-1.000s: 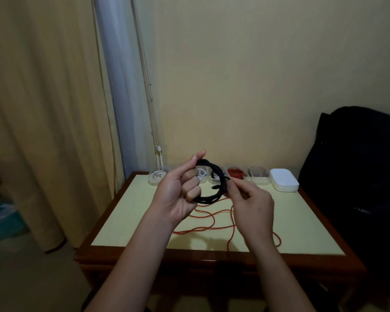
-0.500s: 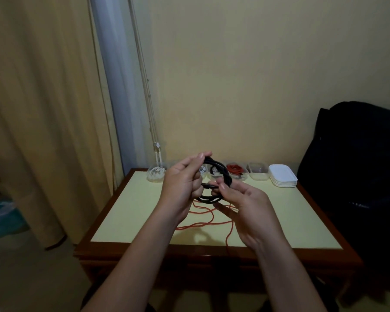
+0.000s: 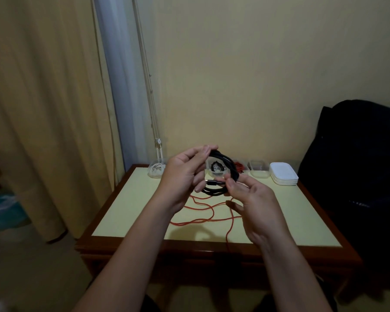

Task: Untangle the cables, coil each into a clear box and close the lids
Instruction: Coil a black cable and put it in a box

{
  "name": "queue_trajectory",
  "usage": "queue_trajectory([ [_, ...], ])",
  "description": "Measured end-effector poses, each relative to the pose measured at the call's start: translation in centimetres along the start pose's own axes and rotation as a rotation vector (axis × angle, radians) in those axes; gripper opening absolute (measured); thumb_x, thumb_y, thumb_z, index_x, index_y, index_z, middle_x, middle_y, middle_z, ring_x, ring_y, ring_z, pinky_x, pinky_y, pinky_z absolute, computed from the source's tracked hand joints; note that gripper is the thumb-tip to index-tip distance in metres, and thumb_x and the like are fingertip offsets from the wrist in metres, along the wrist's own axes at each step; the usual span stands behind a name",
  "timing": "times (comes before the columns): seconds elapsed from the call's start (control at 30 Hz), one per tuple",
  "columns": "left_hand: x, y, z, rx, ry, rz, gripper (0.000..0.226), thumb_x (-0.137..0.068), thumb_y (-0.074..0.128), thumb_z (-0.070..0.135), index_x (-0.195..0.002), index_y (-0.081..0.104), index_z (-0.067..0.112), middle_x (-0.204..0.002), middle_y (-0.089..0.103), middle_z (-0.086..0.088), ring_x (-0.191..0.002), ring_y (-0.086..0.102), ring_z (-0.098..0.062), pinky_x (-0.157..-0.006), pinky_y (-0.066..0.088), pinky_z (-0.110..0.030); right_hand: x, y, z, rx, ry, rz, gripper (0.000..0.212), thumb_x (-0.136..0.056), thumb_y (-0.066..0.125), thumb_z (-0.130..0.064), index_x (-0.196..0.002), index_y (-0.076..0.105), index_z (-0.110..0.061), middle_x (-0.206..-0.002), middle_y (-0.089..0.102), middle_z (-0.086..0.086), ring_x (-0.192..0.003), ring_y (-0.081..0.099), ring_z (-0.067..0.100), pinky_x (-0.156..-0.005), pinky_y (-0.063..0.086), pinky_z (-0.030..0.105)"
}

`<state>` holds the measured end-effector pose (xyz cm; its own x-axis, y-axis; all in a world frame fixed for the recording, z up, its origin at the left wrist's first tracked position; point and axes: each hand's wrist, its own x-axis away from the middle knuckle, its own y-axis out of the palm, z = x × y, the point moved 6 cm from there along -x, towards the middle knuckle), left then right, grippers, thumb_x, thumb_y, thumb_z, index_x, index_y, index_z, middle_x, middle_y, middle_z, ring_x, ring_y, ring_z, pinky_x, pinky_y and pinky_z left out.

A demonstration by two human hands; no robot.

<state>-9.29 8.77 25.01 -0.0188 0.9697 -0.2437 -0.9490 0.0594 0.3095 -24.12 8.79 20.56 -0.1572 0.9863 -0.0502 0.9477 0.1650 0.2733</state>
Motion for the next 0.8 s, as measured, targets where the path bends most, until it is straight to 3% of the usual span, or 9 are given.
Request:
queue_trajectory([
  [0.17,-0.2,-0.7,-0.1,-0.01,-0.016,0.007,0.026,-0.097,0.06,0.018,-0.116,0.071,0.004,-0.058,0.027,0.001,-0.044,0.026,-0.008,-0.04,0.033,-0.018,-0.2,0.4,0.8,-0.083,0.06,-0.038,0.013,-0.097,0.063,-0.016,-0.109,0.07,-0.016,-0.099,0.078,-0.001,-0.072,0.066,0.002,-0.078,0.045,0.035],
  [0.3,-0.5,-0.8,-1.0,0.019,-0.017,0.039,0.024,-0.099,0.057,0.017,-0.114,0.071,0.004,-0.058,0.023,0.002,-0.043,0.019,-0.005,-0.038,0.021,-0.016,-0.2,1.1,1.7,-0.19,0.132,-0.081,0.017,-0.1,0.058,-0.018,-0.099,0.075,-0.018,-0.084,0.065,-0.005,-0.071,0.048,0.01,-0.075,0.043,0.035],
  [0.37,-0.5,-0.9,-1.5,0.0,0.001,0.081,0.023,-0.099,0.058,0.018,-0.111,0.071,0.004,-0.054,0.028,0.005,-0.044,0.018,-0.006,-0.039,0.018,-0.017,-0.1,1.5,1.8,-0.176,0.097,-0.089,0.019,-0.101,0.058,-0.022,-0.103,0.075,-0.017,-0.08,0.061,-0.005,-0.071,0.051,0.011,-0.074,0.046,0.035],
  [0.5,-0.4,-0.7,-1.9,-0.043,0.043,0.139,0.02,-0.099,0.06,0.019,-0.106,0.075,0.007,-0.059,0.02,0.0,-0.055,0.01,-0.017,-0.044,0.016,-0.022,0.1,1.5,0.8,0.171,-0.114,0.046,0.015,-0.091,0.074,-0.022,-0.106,0.069,-0.024,-0.078,0.07,-0.005,-0.076,0.069,0.015,-0.069,0.053,0.02],
  [0.57,-0.4,-0.6,-2.0,-0.055,0.059,0.148,0.02,-0.099,0.061,0.02,-0.106,0.075,0.008,-0.06,0.02,-0.001,-0.056,0.01,-0.018,-0.044,0.015,-0.023,0.2,1.2,0.7,0.318,-0.209,0.163,0.016,-0.088,0.077,-0.024,-0.1,0.067,-0.028,-0.073,0.067,-0.003,-0.072,0.068,0.017,-0.062,0.05,0.017],
  [0.67,-0.3,-0.6,-1.9,-0.091,0.068,0.159,0.021,-0.099,0.061,0.02,-0.107,0.075,0.007,-0.058,0.023,-0.001,-0.058,0.01,-0.022,-0.046,0.017,-0.025,0.4,1.1,0.6,0.41,-0.33,0.237,0.016,-0.088,0.077,-0.025,-0.101,0.067,-0.026,-0.071,0.066,-0.004,-0.064,0.062,0.003,-0.058,0.045,0.012],
  [0.8,-0.2,-1.1,-1.8,-0.137,0.092,0.17,0.02,-0.099,0.062,0.022,-0.106,0.076,0.01,-0.058,0.025,-0.001,-0.051,0.017,-0.013,-0.043,0.02,-0.021,0.6,0.9,0.3,0.516,-0.425,0.295,0.02,-0.089,0.076,-0.021,-0.109,0.073,-0.02,-0.064,0.064,-0.008,-0.058,0.059,-0.001,-0.054,0.04,0.005],
])
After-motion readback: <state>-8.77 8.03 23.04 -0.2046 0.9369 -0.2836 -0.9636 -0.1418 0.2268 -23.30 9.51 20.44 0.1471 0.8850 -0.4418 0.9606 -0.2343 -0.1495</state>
